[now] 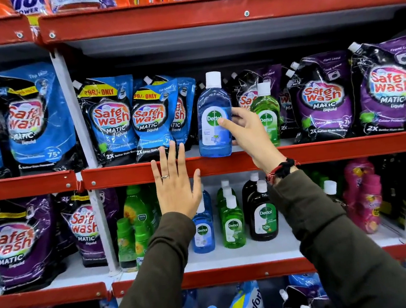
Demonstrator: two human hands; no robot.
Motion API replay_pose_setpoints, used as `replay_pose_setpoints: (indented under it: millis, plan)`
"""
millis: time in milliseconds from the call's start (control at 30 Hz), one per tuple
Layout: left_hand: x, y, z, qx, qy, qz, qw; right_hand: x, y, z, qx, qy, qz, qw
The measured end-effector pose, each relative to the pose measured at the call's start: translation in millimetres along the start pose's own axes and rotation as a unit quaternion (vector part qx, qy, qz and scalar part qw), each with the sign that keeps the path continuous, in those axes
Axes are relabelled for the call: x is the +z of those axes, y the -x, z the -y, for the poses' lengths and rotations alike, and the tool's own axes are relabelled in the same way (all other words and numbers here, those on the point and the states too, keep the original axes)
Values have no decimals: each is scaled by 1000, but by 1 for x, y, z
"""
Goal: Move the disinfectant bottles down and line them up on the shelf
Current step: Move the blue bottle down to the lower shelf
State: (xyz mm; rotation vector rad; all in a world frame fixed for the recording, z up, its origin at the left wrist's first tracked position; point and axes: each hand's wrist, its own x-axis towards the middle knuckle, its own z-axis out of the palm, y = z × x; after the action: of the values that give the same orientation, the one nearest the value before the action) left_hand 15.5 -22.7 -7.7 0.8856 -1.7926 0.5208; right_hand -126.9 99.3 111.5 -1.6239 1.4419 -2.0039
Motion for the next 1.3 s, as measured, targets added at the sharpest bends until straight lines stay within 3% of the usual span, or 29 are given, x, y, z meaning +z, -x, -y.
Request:
replay_pose_setpoints:
  millis: [267, 467, 767, 1033, 1300]
  plan:
    - [-15, 21, 0, -8, 27, 6, 1000, 0, 43, -11, 13, -26, 17, 999]
    - [-13, 57, 1, -7, 54, 2, 998, 3, 84, -58, 38, -20, 4, 999]
    - [16, 144, 15, -39, 64, 107, 991, 18, 133, -142, 113, 13, 16, 993]
    - [52, 221, 28, -108, 44, 267, 957, 51, 148, -210, 159, 33, 37, 986]
    - [63, 235, 33, -104, 11, 287, 952, 74, 150, -236, 214, 17, 59, 975]
